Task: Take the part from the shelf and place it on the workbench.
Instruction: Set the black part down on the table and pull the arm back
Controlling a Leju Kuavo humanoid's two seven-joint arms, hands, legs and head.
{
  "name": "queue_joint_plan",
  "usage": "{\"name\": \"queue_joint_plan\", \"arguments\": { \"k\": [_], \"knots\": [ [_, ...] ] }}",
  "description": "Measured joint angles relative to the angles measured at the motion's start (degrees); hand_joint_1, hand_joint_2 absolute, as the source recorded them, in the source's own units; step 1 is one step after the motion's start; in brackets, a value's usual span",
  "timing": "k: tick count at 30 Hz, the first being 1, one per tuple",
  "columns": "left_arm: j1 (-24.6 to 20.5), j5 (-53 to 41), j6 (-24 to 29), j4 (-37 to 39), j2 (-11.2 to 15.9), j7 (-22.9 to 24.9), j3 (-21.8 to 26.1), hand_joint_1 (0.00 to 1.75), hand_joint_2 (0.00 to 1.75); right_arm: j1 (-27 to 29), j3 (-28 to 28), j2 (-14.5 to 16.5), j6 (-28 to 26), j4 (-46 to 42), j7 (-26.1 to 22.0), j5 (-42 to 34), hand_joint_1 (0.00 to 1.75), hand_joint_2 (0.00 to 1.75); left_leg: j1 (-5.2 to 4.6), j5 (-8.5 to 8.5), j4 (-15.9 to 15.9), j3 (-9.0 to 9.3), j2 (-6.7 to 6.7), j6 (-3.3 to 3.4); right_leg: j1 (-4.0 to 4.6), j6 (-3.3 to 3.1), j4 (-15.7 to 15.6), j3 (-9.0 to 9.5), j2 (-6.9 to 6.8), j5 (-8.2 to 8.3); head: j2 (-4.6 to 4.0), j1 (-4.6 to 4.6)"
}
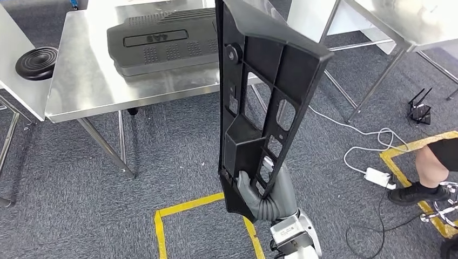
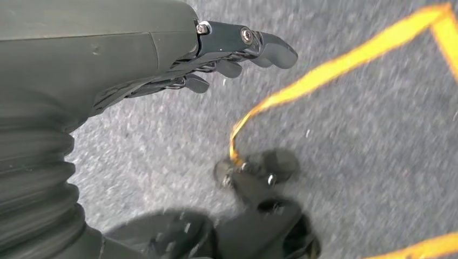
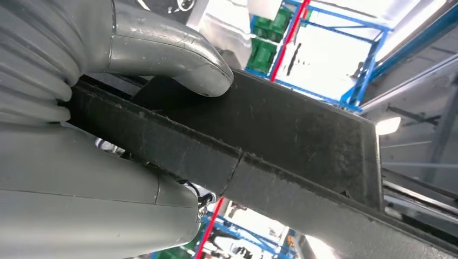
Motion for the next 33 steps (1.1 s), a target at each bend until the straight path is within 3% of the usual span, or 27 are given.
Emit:
{"name": "queue_joint_plan", "arguments": {
  "k": [3,4,5,7,8,10,12,14,16,18,19,20,21,23,25,29,33],
  "knots": [
    [-0.1,0.0,0.0,0.0,0.0,0.0,0.0,0.0,1.75,0.0,0.0,-0.1,0.0,0.0,0.0,0.0,1.75,1.75,0.03,-0.93,-0.1,0.74,-0.19,0.49,-0.19,0.01,10.7,-7.64,-0.04,-3.05,0.0,0.11],
    [-0.1,0.0,0.0,0.0,0.0,0.0,0.0,0.0,1.75,0.1,0.0,-0.1,0.0,0.0,0.0,0.0,1.75,1.75,0.02,-1.34,-0.1,1.13,-0.25,0.47,-0.21,0.1,12.5,-9.64,-0.04,-3.41,0.0,0.11],
    [-0.1,0.0,0.0,0.0,0.0,0.0,0.0,0.0,1.75,0.2,0.0,-0.2,0.0,0.0,0.1,0.1,1.75,1.75,0.01,-1.79,-0.1,1.67,-0.31,0.44,-0.21,0.39,12.2,-10.59,-0.05,-2.72,0.0,0.12],
    [-0.1,0.0,0.0,0.0,-0.1,0.0,0.0,0.0,1.75,0.2,0.0,-0.2,0.0,0.0,0.1,0.1,1.75,1.75,0.01,-2.82,-0.1,3.03,-0.46,0.25,-0.16,1.27,5.8,-9.53,-0.13,1.67,0.0,0.14],
    [-0.1,0.0,0.0,0.0,-0.1,0.0,0.0,0.0,1.75,0.2,0.0,-0.2,-0.1,0.0,0.1,0.1,1.75,1.75,-0.03,-3.35,-0.1,3.77,-0.53,0.07,-0.06,1.35,2.0,-8.57,-0.26,4.04,0.0,0.11],
    [-0.1,0.0,0.0,0.0,-0.2,0.0,0.0,0.0,1.75,0.2,0.0,-0.2,-0.1,0.0,0.2,0.2,1.75,1.75,-0.13,-4.18,-0.4,4.51,-0.61,-0.52,0.36,0.31,-2.3,-7.17,-0.58,6.34,0.0,0.1],
    [-0.2,0.0,0.0,0.0,-0.2,0.0,0.0,0.0,1.75,0.2,0.0,-0.2,-0.1,0.0,0.2,0.2,1.75,1.75,-0.23,-4.36,-0.7,5.06,-0.55,-1.21,0.53,-1.18,-3.0,-6.47,-0.63,6.43,0.0,0.09],
    [-0.2,0.0,0.0,0.0,-0.1,0.0,0.0,0.0,1.75,0.2,0.0,-0.2,-0.1,0.0,0.3,0.2,1.75,1.75,-0.23,-4.44,0.8,4.86,-0.32,-1.68,0.11,-1.88,-3.6,-5.17,-0.53,6.63,0.0,0.04],
    [-0.2,0.0,0.0,0.0,-0.1,0.0,0.0,0.0,1.75,0.2,0.0,-0.1,-0.1,0.0,0.3,0.2,1.75,1.75,-0.12,-5.54,6.3,1.71,-0.13,-2.09,-0.13,-2.53,-3.9,-3.79,-0.53,6.13,0.0,-0.06],
    [-0.2,0.0,0.0,0.0,-0.1,0.0,0.0,0.0,1.75,0.2,0.0,0.0,-0.1,0.0,0.3,0.2,1.75,1.75,-0.01,-8.39,13.4,-3.18,-0.09,-2.49,-0.01,-3.06,-3.9,-2.84,-0.47,5.31,0.0,-0.12],
    [-0.1,0.0,0.0,0.0,-0.1,0.0,0.0,0.0,1.75,0.2,0.0,0.0,-0.1,0.0,0.3,0.3,1.75,1.75,0.03,-9.64,15.4,-5.05,-0.06,-2.6,0.07,-3.14,-3.9,-2.29,-0.36,4.85,0.0,-0.11],
    [-0.1,0.0,0.0,0.0,-0.1,0.0,0.0,0.0,1.75,0.3,0.0,0.0,-0.1,0.0,0.3,0.3,1.75,1.75,0.03,-9.85,15.4,-6.02,-0.03,-2.63,0.13,-3.14,-3.9,-1.64,-0.22,4.36,0.0,-0.11],
    [0.0,0.0,0.0,0.0,-0.1,0.0,0.0,0.0,1.75,0.4,0.0,0.0,-0.1,0.1,0.3,0.3,1.75,1.75,0.03,-8.54,13.5,-5.98,-0.01,-2.55,0.18,-3.07,-3.9,-0.82,-0.08,3.81,0.0,-0.12],
    [0.1,0.0,0.0,0.0,-0.1,0.0,0.0,0.0,1.75,0.4,0.0,0.0,-0.1,0.1,0.3,0.2,1.75,1.75,-0.05,-2.75,6.2,-4.21,0.01,-2.0,0.32,-2.82,-3.9,0.7,0.08,2.6,0.0,-0.1],
    [0.1,0.0,0.0,0.0,0.0,0.0,0.0,0.0,1.75,0.4,0.0,0.0,-0.1,0.1,0.3,0.3,1.75,1.75,-0.28,1.02,1.1,-2.64,0.02,-1.37,0.63,-2.29,-4.0,1.36,0.22,1.46,0.0,-0.09],
    [0.1,0.0,-0.1,0.0,0.0,0.0,0.0,0.0,1.75,0.4,0.0,0.1,-0.2,0.2,0.4,0.7,1.75,1.75,-0.33,1.31,-0.2,-1.33,0.07,-0.21,0.76,-1.05,-3.8,2.63,0.31,0.81,0.0,-0.15],
    [0.1,0.0,-0.1,0.0,0.0,0.0,0.0,0.0,1.75,0.4,0.0,0.1,-0.2,0.2,0.4,0.7,1.75,1.75,-0.1,1.42,-0.4,-0.85,0.07,-0.01,0.71,-0.87,-3.8,2.42,0.26,0.56,0.0,-0.2]
  ]
}}
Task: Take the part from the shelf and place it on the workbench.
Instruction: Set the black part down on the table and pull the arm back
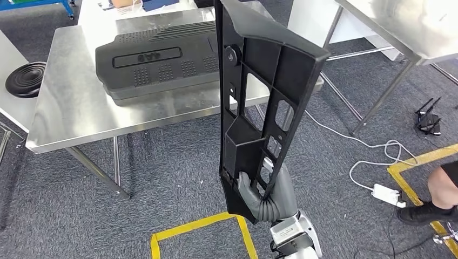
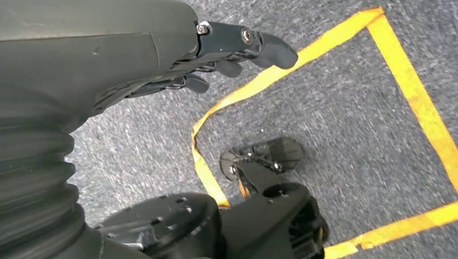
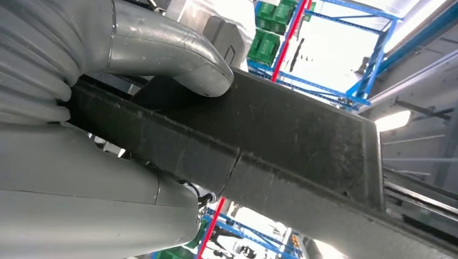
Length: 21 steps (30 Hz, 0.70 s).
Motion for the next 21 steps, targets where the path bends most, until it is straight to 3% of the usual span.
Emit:
{"name": "queue_joint_plan", "arguments": {
  "k": [1,2,4,5,6,7,9,10,12,14,16,18,19,21],
  "knots": [
    [0.0,0.0,0.0,0.0,0.0,0.0,0.0,0.0,1.75,0.0,0.0,0.0,0.0,0.0,0.0,0.0,1.75,1.75,0.03,-0.06,0.0,0.14,-0.02,0.1,-0.03,0.08,0.9,-0.43,-0.05,-0.09,0.0,0.07],
    [0.0,0.0,-0.1,0.0,0.1,0.0,0.0,0.0,1.75,-0.1,0.0,0.0,0.0,0.0,0.0,0.3,1.75,1.75,0.06,-0.32,-0.1,0.35,-0.09,0.27,-0.22,0.16,4.7,-2.95,-0.1,-1.1,0.0,0.15],
    [-0.1,-0.1,-0.5,0.0,0.1,0.0,0.0,0.0,1.75,-0.3,0.1,0.0,-0.6,0.2,0.5,2.2,1.75,1.75,0.18,-1.63,-0.2,1.71,-0.36,0.39,-0.89,1.27,10.9,-9.02,-0.26,-1.94,0.0,0.34],
    [-0.1,-0.2,-0.8,0.0,0.2,0.0,0.0,0.0,1.75,-0.7,0.2,-0.1,-1.0,0.4,1.0,3.9,1.75,1.75,0.24,-2.42,-0.2,2.56,-0.51,0.25,-1.24,2.09,11.1,-11.05,-0.36,-0.98,0.0,0.37],
    [-0.1,-0.4,-1.1,0.0,0.2,0.0,0.0,0.0,1.75,-1.2,0.3,-0.2,-1.6,0.6,1.7,5.8,1.75,1.75,0.28,-3.12,-0.2,3.35,-0.6,-0.06,-1.45,2.94,7.5,-10.77,-0.57,1.66,0.0,0.41],
    [-0.1,-0.6,-1.2,0.0,0.2,0.0,0.0,0.0,1.75,-2.1,0.5,-0.3,-2.0,0.9,2.3,7.3,1.75,1.75,0.24,-3.58,-0.2,3.86,-0.65,-0.38,-1.43,2.9,4.0,-9.76,-0.81,3.67,0.0,0.39],
    [-0.2,-0.8,-1.4,0.0,0.3,0.0,0.0,0.0,1.75,-3.7,0.7,-0.6,-2.4,1.3,3.3,9.0,1.75,1.75,0.09,-4.14,-0.3,4.38,-0.58,-1.15,-1.14,1.61,0.7,-8.61,-1.1,5.61,0.0,0.37],
    [-0.3,-0.8,-1.4,0.0,0.3,0.0,0.0,0.0,1.75,-4.4,0.8,-0.7,-2.5,1.4,3.5,9.2,1.75,1.75,0.03,-4.19,-0.3,4.67,-0.54,-1.51,-1.01,0.63,0.6,-8.4,-1.08,5.48,0.0,0.37],
    [-0.3,-0.9,-1.4,0.0,0.4,0.0,0.0,0.0,1.75,-5.1,1.0,-0.8,-2.6,1.6,3.8,9.4,1.75,1.75,0.1,-4.37,0.3,4.83,-0.36,-2.11,-1.18,-0.31,0.3,-7.44,-0.92,5.86,0.0,0.33],
    [-0.4,-1.0,-1.5,0.0,0.4,-0.1,0.0,0.0,1.75,-5.7,1.1,-0.8,-2.7,1.8,4.0,9.7,1.75,1.75,0.18,-5.62,4.4,2.92,-0.12,-2.45,-1.33,-1.01,0.1,-6.19,-0.89,5.57,0.0,0.21],
    [-0.4,-1.1,-1.5,0.0,0.4,-0.1,0.0,0.0,1.75,-6.5,1.2,-0.9,-2.7,2.1,4.6,10.2,1.75,1.75,0.19,-8.24,11.5,-1.47,-0.01,-2.61,-1.12,-1.67,0.1,-5.55,-0.87,5.02,0.0,0.17],
    [-0.4,-1.5,-1.5,0.0,0.4,-0.1,0.0,0.0,1.75,-7.7,1.2,-1.0,-2.5,2.7,5.5,11.2,1.75,1.75,0.19,-9.41,15.4,-5.05,-0.01,-2.58,-0.85,-1.97,0.1,-4.96,-0.66,4.43,0.0,0.2],
    [-0.3,-1.7,-1.6,0.0,0.4,0.0,0.0,0.0,1.75,-8.3,1.2,-1.1,-2.6,3.1,6.2,12.5,1.75,1.75,0.18,-8.21,14.5,-5.44,-0.01,-2.45,-0.73,-1.96,0.1,-4.52,-0.51,4.09,0.0,0.19],
    [-0.4,-2.0,-1.7,0.0,0.4,0.1,0.0,0.0,1.75,-9.9,1.3,-1.2,-3.4,4.3,8.0,17.0,1.75,1.75,0.1,-3.0,7.9,-3.57,0.02,-1.89,-0.56,-1.8,0.1,-3.47,-0.27,3.33,0.0,0.19]
  ]
}}
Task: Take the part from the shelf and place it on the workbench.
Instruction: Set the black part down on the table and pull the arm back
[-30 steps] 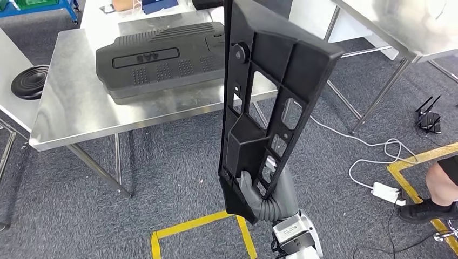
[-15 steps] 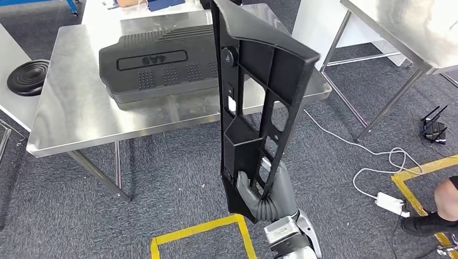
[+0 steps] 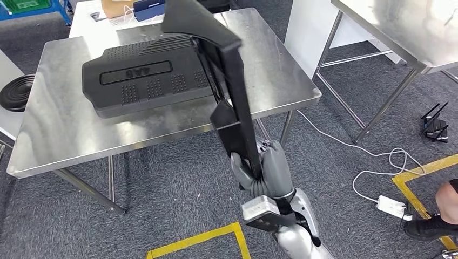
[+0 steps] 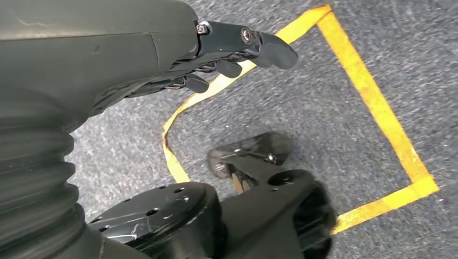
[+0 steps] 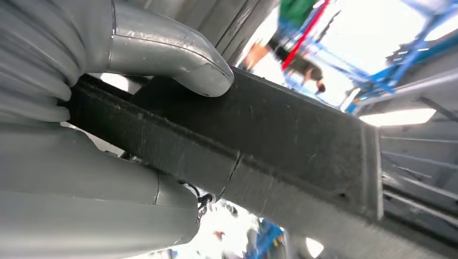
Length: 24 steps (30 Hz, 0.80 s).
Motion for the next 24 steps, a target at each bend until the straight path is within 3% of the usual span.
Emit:
{"name": "queue_joint_plan", "arguments": {
  "k": [1,3,4,7,8,11,12,13,14,15,16,18,20,22,24],
  "knots": [
    [-0.1,-0.2,0.0,0.0,0.0,0.1,0.0,0.0,1.75,-1.0,0.1,0.0,-0.7,0.8,1.0,3.2,1.75,1.75,-0.16,1.51,-3.4,1.16,0.04,0.31,0.15,0.18,0.0,0.46,0.06,-0.36,0.0,0.04],
    [-0.3,-0.5,-0.1,0.0,0.0,0.5,-0.1,0.0,1.75,-3.4,0.3,-0.2,-1.8,2.5,3.0,9.8,1.75,1.75,-0.57,2.1,-7.0,2.49,0.07,1.04,0.34,0.78,0.0,0.76,0.15,-0.88,0.0,0.04],
    [-0.5,-0.7,-0.1,0.0,0.0,0.7,-0.1,0.0,1.75,-4.6,0.5,-0.4,-2.1,3.3,3.8,12.8,1.75,1.75,-0.74,1.59,-7.4,2.62,0.06,1.39,0.44,1.22,0.3,0.88,0.18,-0.91,0.0,0.04],
    [-0.8,-1.4,-0.3,0.0,-0.2,1.3,-0.4,0.0,1.75,-8.0,1.6,-0.8,-2.5,5.9,5.8,20.7,1.75,1.75,-0.44,2.33,-8.0,4.1,0.03,2.29,0.31,2.18,2.3,0.5,0.12,-1.52,0.0,0.11],
    [-1.0,-1.6,-0.3,0.0,-0.3,1.5,-0.5,0.0,1.75,-9.3,2.0,-1.0,-2.5,6.9,6.2,23.0,1.75,1.75,-0.29,2.32,-8.0,4.55,-0.01,2.45,0.19,2.31,4.6,-0.84,0.06,-2.24,0.0,0.19],
    [-1.7,-2.2,-0.6,0.0,-0.5,2.1,-1.0,0.0,1.75,-12.7,3.3,-1.7,-2.5,10.3,7.0,28.2,1.75,1.75,-0.25,1.92,-8.1,4.76,-0.21,2.76,-0.14,2.56,15.1,-8.0,-0.02,-5.37,0.0,0.3],
    [-1.9,-2.4,-0.7,0.0,-0.6,2.2,-1.2,0.0,1.75,-13.5,3.7,-1.9,-2.5,11.5,7.0,29.5,1.75,1.75,-0.24,1.69,-8.1,4.92,-0.29,2.77,-0.22,2.83,16.8,-9.78,-0.03,-5.76,0.0,0.3],
    [-2.0,-2.6,-0.8,0.0,-0.7,2.4,-1.5,0.0,1.75,-14.3,4.1,-2.2,-2.5,12.8,7.1,30.9,1.75,1.75,-0.24,1.43,-8.1,5.2,-0.39,2.71,-0.3,3.26,16.5,-10.59,-0.04,-5.16,0.0,0.3],
    [-2.1,-2.7,-0.8,0.0,-0.9,2.5,-1.7,0.0,1.75,-15.2,4.4,-2.4,-2.5,14.0,7.3,32.4,1.75,1.75,-0.22,1.14,-8.1,5.58,-0.48,2.61,-0.38,3.86,13.8,-10.17,-0.08,-3.38,0.0,0.3],
    [-2.2,-2.9,-0.8,0.0,-1.0,2.7,-1.9,0.0,1.75,-16.1,4.8,-2.6,-2.5,15.2,7.5,34.0,1.75,1.75,-0.19,0.83,-8.1,6.01,-0.57,2.45,-0.42,4.47,9.6,-8.91,-0.16,-0.92,0.0,0.32],
    [-2.4,-3.0,-0.8,0.0,-1.2,2.8,-2.1,0.0,1.75,-17.1,5.1,-2.9,-2.6,16.4,7.7,35.6,1.75,1.75,-0.22,0.52,-8.0,6.43,-0.63,2.22,-0.37,4.65,5.5,-7.6,-0.3,1.28,0.0,0.29],
    [-2.7,-3.2,-0.8,0.0,-1.5,2.9,-2.5,0.0,1.75,-18.7,5.7,-3.3,-2.8,18.4,8.0,37.7,1.75,1.75,-0.31,0.0,-8.3,6.79,-0.68,1.61,-0.01,3.4,0.8,-5.87,-0.56,2.93,0.0,0.3],
    [-2.8,-3.2,-0.8,0.0,-1.6,3.1,-2.8,0.0,1.75,-19.7,6.2,-3.6,-2.8,19.9,8.1,38.9,1.75,1.75,-0.41,-0.12,-8.3,6.99,-0.66,0.94,0.23,1.5,0.1,-5.34,-0.56,2.77,0.0,0.27],
    [-2.9,-3.3,-0.8,0.0,-1.6,3.1,-3.1,0.0,1.75,-20.4,6.9,-3.8,-2.8,21.3,8.1,40.6,1.75,1.75,-0.38,-0.47,-7.4,7.04,-0.48,0.39,-0.06,0.67,-0.1,-4.44,-0.45,3.3,0.0,0.2],
    [-3.1,-3.4,-0.8,0.0,-1.7,3.2,-3.4,0.0,1.75,-21.7,7.9,-4.0,-2.9,23.2,8.1,42.7,1.75,1.75,-0.31,-2.07,-3.0,4.87,-0.18,0.0,-0.26,0.1,-0.2,-3.47,-0.41,3.14,0.0,0.02]
  ]
}}
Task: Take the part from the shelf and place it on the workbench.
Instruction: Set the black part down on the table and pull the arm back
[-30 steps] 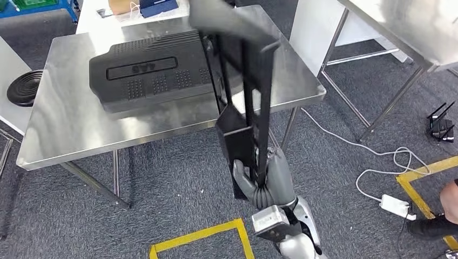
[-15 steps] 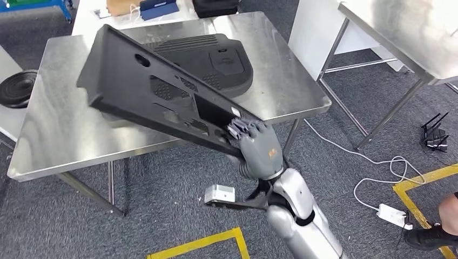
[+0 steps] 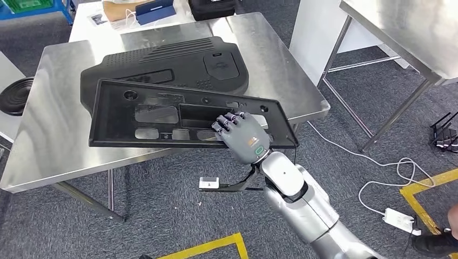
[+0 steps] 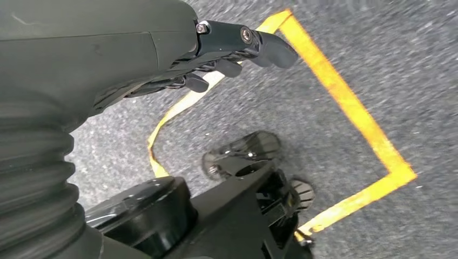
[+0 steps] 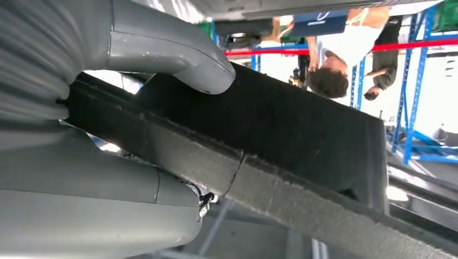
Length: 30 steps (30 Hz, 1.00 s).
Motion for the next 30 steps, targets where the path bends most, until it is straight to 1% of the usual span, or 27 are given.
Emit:
{"name": "queue_joint_plan", "arguments": {
  "k": [2,3,4,5,6,7,8,9,10,11,13,14,15,17,18,19,20,21,22,23,24,25,26,27,28,29,30],
  "knots": [
    [-0.2,0.0,-0.1,0.0,0.0,0.1,-0.1,0.0,1.75,-1.0,1.0,-0.3,-0.3,2.3,0.0,1.8,1.75,1.75,0.02,-2.74,7.4,-4.61,0.14,-0.25,0.18,-0.43,0.0,0.57,0.02,-0.52,0.0,-0.13],
    [-0.2,0.0,-0.1,0.0,-0.1,0.3,-0.2,0.0,1.75,-1.2,1.5,-0.4,-0.5,3.5,0.0,2.5,1.75,1.75,0.02,-3.59,10.0,-6.66,0.15,-0.27,0.31,-0.53,0.0,0.84,0.03,-0.81,0.0,-0.13],
    [-0.2,0.0,-0.1,0.0,-0.1,0.3,-0.2,0.0,1.75,-1.3,2.0,-0.6,-0.8,4.6,0.0,3.1,1.75,1.75,0.01,-3.37,10.7,-7.81,0.16,-0.2,0.44,-0.56,0.0,1.18,0.07,-1.12,0.0,-0.13],
    [-0.1,0.0,-0.2,0.0,-0.1,0.4,-0.3,0.0,1.75,-1.4,2.3,-0.8,-1.1,5.6,0.0,3.4,1.75,1.75,0.0,-1.88,9.2,-7.86,0.16,-0.02,0.54,-0.53,0.0,1.62,0.12,-1.44,0.0,-0.12],
    [-0.1,0.0,-0.2,0.0,-0.1,0.5,-0.3,0.0,1.75,-1.5,2.6,-0.9,-1.5,6.5,0.0,3.7,1.75,1.75,-0.03,0.7,5.8,-6.83,0.16,0.28,0.62,-0.44,0.0,2.17,0.18,-1.82,0.0,-0.13],
    [-0.1,0.0,-0.2,0.0,-0.1,0.5,-0.4,0.0,1.75,-1.8,2.8,-1.0,-1.9,7.4,0.1,3.9,1.75,1.75,-0.1,3.24,1.7,-5.33,0.15,0.63,0.67,-0.32,0.0,2.64,0.22,-2.2,0.0,-0.1],
    [-0.2,0.0,-0.3,0.0,-0.1,0.5,-0.5,0.0,1.75,-2.2,3.0,-1.1,-2.4,8.2,0.2,4.2,1.75,1.75,-0.27,4.57,-1.7,-4.01,0.16,0.93,0.76,-0.14,0.0,3.04,0.29,-2.53,0.0,-0.08],
    [-0.3,0.0,-0.3,0.0,-0.1,0.5,-0.6,0.0,1.75,-2.7,3.2,-1.1,-2.7,8.9,0.3,4.4,1.75,1.75,-0.46,5.18,-4.0,-2.97,0.16,1.24,0.83,0.12,0.0,3.21,0.33,-2.84,0.0,-0.08],
    [-0.3,0.0,-0.3,0.0,-0.1,0.5,-0.8,0.0,1.75,-3.1,3.4,-1.2,-3.0,9.6,0.4,4.7,1.75,1.75,-0.65,5.07,-4.9,-2.54,0.16,1.57,0.91,0.48,0.1,3.29,0.37,-2.98,0.0,-0.08],
    [-0.3,0.0,-0.3,0.0,-0.2,0.5,-0.9,0.0,1.75,-3.5,3.6,-1.2,-3.1,10.2,0.5,5.1,1.75,1.75,-0.8,4.74,-5.0,-2.33,0.18,1.88,0.97,0.85,0.3,3.4,0.4,-3.02,0.0,-0.08],
    [-0.4,0.1,-0.4,0.0,-0.3,0.5,-1.1,0.0,1.75,-3.8,3.8,-1.4,-3.1,11.1,0.6,5.7,1.75,1.75,-0.54,5.37,-5.4,-1.51,0.17,2.56,0.96,1.49,1.3,3.09,0.37,-3.34,0.0,-0.08],
    [-0.4,0.1,-0.4,0.0,-0.3,0.5,-1.2,0.0,1.75,-4.0,4.0,-1.5,-3.1,11.5,0.7,6.0,1.75,1.75,-0.37,5.4,-5.5,-1.11,0.14,2.81,0.92,1.68,2.9,2.19,0.35,-3.69,0.0,0.02],
    [-0.5,0.1,-0.4,0.0,-0.4,0.5,-1.2,0.0,1.75,-4.3,4.2,-1.6,-3.1,11.9,0.7,6.1,1.75,1.75,-0.19,5.36,-5.6,-0.83,0.11,3.01,0.82,1.84,5.6,0.5,0.34,-4.36,0.0,0.07],
    [-0.7,0.1,-0.4,0.0,-0.4,0.5,-1.2,0.0,1.75,-4.7,4.5,-1.8,-3.1,12.6,0.8,6.3,1.75,1.75,-0.16,4.98,-5.6,-0.66,0.01,3.29,0.51,2.02,13.3,-4.45,0.33,-6.54,0.0,0.22],
    [-0.7,0.1,-0.4,0.0,-0.4,0.5,-1.3,0.0,1.75,-4.8,4.7,-1.9,-3.1,13.0,0.8,6.5,1.75,1.75,-0.15,4.72,-5.6,-0.5,-0.05,3.34,0.33,2.18,16.2,-6.77,0.32,-7.53,0.0,0.21],
    [-0.6,0.1,-0.4,0.0,-0.4,0.5,-1.3,0.0,1.75,-4.8,4.8,-2.1,-3.2,13.4,0.8,6.7,1.75,1.75,-0.14,4.42,-5.6,-0.23,-0.14,3.32,0.17,2.5,17.4,-8.23,0.3,-7.75,0.0,0.22],
    [-0.6,0.1,-0.4,0.0,-0.4,0.5,-1.3,0.0,1.75,-4.8,5.0,-2.2,-3.2,13.8,0.9,7.0,1.75,1.75,-0.14,4.09,-5.6,0.18,-0.23,3.24,0.04,3.03,16.2,-8.53,0.28,-6.83,0.0,0.23],
    [-0.6,0.1,-0.4,0.0,-0.4,0.5,-1.4,0.0,1.75,-4.8,5.0,-2.4,-3.2,14.2,0.9,7.2,1.75,1.75,-0.13,3.73,-5.6,0.67,-0.32,3.12,-0.06,3.7,12.9,-7.65,0.25,-4.84,0.0,0.23],
    [-0.6,0.2,-0.5,0.0,-0.4,0.5,-1.5,0.0,1.75,-5.0,5.1,-2.5,-3.3,14.6,1.0,7.4,1.75,1.75,-0.13,3.35,-5.7,1.17,-0.38,2.94,-0.11,4.34,8.4,-6.12,0.15,-2.28,0.0,0.25],
    [-0.7,0.2,-0.5,0.0,-0.5,0.5,-1.5,0.0,1.75,-5.2,5.1,-2.6,-3.4,14.9,1.1,7.5,1.75,1.75,-0.21,2.96,-5.6,1.61,-0.42,2.7,-0.02,4.36,4.3,-4.69,0.03,-0.38,0.0,0.22],
    [-0.7,0.2,-0.5,0.0,-0.5,0.5,-1.6,0.0,1.75,-5.6,5.1,-2.7,-3.6,15.3,1.1,7.5,1.75,1.75,-0.32,2.61,-5.7,1.85,-0.42,2.43,0.12,3.89,1.4,-3.64,-0.1,0.62,0.0,0.22],
    [-0.8,0.2,-0.5,0.0,-0.6,0.5,-1.6,0.0,1.75,-5.9,5.2,-2.7,-3.8,15.6,1.2,7.6,1.75,1.75,-0.44,2.38,-5.8,2.07,-0.4,2.11,0.26,3.16,-0.2,-2.97,-0.16,1.06,0.0,0.19],
    [-0.8,0.2,-0.5,0.0,-0.6,0.5,-1.6,0.0,1.75,-6.1,5.2,-2.8,-3.9,15.9,1.2,7.6,1.75,1.75,-0.56,2.32,-5.7,2.23,-0.38,1.81,0.37,2.24,-0.7,-2.64,-0.15,0.89,0.0,0.17],
    [-0.8,0.3,-0.5,0.0,-0.6,0.5,-1.6,0.0,1.75,-6.2,5.2,-2.8,-4.1,16.1,1.4,7.6,1.75,1.75,-0.58,2.2,-5.6,2.42,-0.36,1.51,0.27,1.66,-0.8,-2.15,-0.11,1.03,0.0,0.15],
    [-0.8,0.5,-0.4,0.0,-0.6,0.5,-1.6,0.0,1.75,-6.3,5.2,-2.9,-4.3,16.3,1.5,7.7,1.75,1.75,-0.54,1.91,-5.3,2.54,-0.28,1.2,0.11,1.36,-1.0,-1.57,-0.05,1.34,0.0,0.15],
    [-0.8,0.8,-0.4,0.0,-0.6,0.4,-1.6,0.0,1.75,-6.3,5.1,-2.9,-4.6,16.5,1.8,7.7,1.75,1.75,-0.48,1.27,-4.2,2.21,-0.19,0.88,-0.07,1.05,-1.0,-1.07,-0.03,1.38,0.0,0.09],
    [-0.8,1.1,-0.2,0.0,-0.6,0.3,-1.6,0.0,1.75,-6.3,5.1,-2.9,-5.1,16.6,2.1,7.8,1.75,1.75,-0.37,0.11,-2.2,1.27,-0.11,0.56,-0.21,0.78,-1.0,-0.62,-0.02,1.32,0.0,0.01]
  ]
}}
